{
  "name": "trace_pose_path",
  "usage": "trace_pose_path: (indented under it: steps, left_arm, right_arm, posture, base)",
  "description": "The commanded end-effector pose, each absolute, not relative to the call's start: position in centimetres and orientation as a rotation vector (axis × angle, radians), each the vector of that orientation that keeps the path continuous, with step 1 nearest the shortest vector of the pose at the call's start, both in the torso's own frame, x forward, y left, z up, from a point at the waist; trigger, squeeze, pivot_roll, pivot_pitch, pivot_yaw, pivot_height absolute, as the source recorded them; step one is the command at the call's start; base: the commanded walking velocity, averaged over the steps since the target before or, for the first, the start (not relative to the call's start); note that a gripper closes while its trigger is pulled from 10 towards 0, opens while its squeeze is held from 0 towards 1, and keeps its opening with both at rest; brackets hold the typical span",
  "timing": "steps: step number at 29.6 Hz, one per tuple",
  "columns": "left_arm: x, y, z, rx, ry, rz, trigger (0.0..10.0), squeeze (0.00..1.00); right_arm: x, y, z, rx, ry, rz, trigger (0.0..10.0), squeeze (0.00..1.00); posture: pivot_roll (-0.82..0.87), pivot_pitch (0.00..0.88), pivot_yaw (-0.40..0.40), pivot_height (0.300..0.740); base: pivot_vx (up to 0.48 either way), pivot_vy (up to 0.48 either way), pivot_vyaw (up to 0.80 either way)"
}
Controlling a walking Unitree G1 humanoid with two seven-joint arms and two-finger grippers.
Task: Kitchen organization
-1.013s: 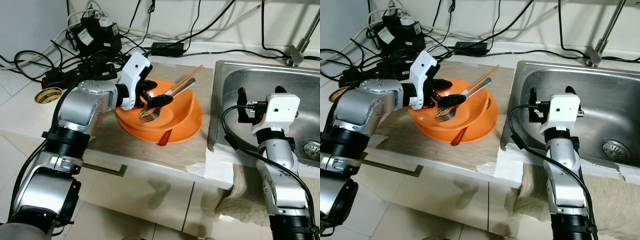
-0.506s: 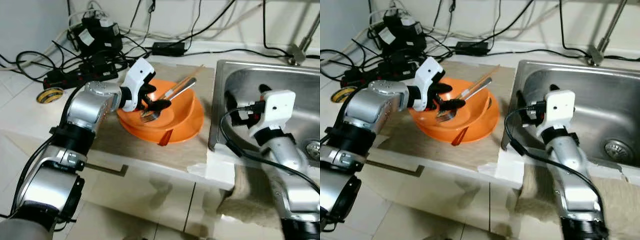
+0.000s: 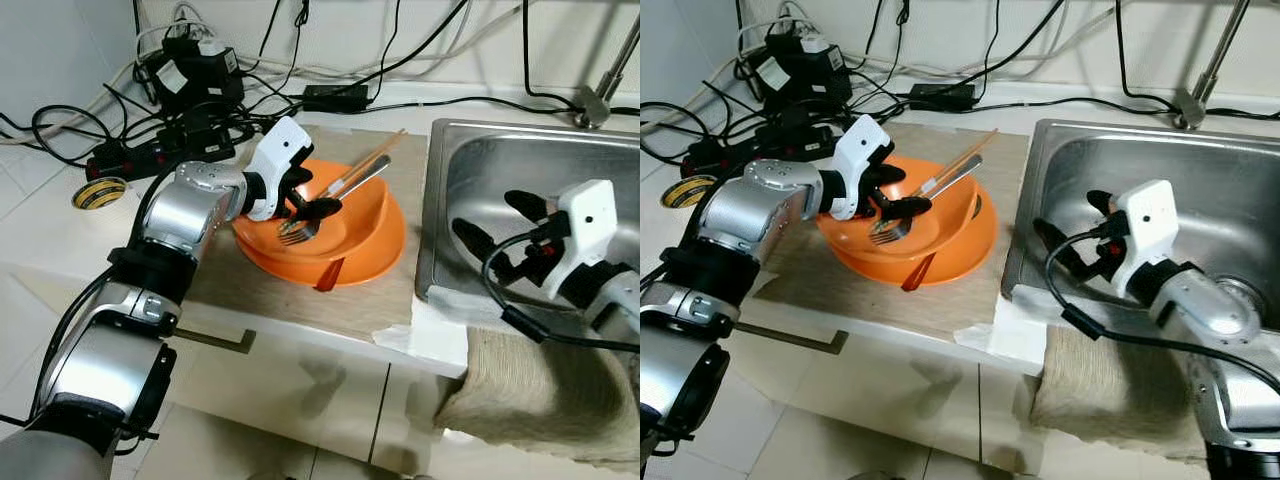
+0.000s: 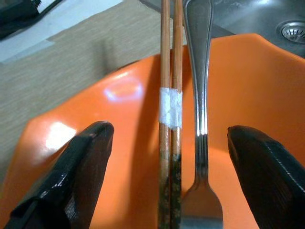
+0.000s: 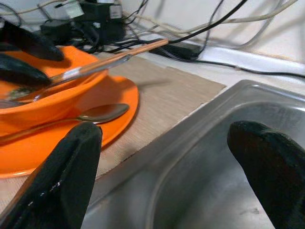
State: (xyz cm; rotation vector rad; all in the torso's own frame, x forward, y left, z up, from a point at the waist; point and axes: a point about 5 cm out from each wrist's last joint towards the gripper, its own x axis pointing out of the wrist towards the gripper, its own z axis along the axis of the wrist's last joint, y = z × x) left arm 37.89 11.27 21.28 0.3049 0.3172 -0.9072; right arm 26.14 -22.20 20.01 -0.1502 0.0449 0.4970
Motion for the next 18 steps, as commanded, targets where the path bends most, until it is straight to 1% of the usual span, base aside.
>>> trace_pose_path:
  steps: [1,6,8,18]
  left_arm:
    - [38.1,11.2,22.0,0.329,0.301,-0.912,10.0,0.0]
    - [38.0,11.0,21.8,0.338,0.304,-0.926,10.0,0.0]
    - [37.7,10.6,21.6,0.352,0.31,-0.959,10.0,0.0]
    - [37.2,9.5,20.8,0.396,0.311,-1.006,10.0,0.0]
  right_arm:
    - [26.1,-21.4,20.8,-0.142,0.029,0.553,10.0,0.0]
    - [25.9,-20.5,21.0,-0.122,0.033,0.613,10.0,0.0]
    - [25.8,-20.0,21.6,-0.097,0.026,0.654,10.0,0.0]
    - [26.2,-19.6,21.6,-0.084,0.017,0.64,10.0,0.0]
  posture:
    - [-0.08,0.0,0.107,0.74]
    - [-0.07,0.0,0.107,0.74]
    - [-0.07,0.0,0.109,0.74]
    - [-0.07,0.0,0.106,0.74]
  base:
    - [0.0,0.0,0.0]
    - [0.0,0.0,0.0]
    - [0.0,0.0,0.0]
    - [0.0,0.0,0.0]
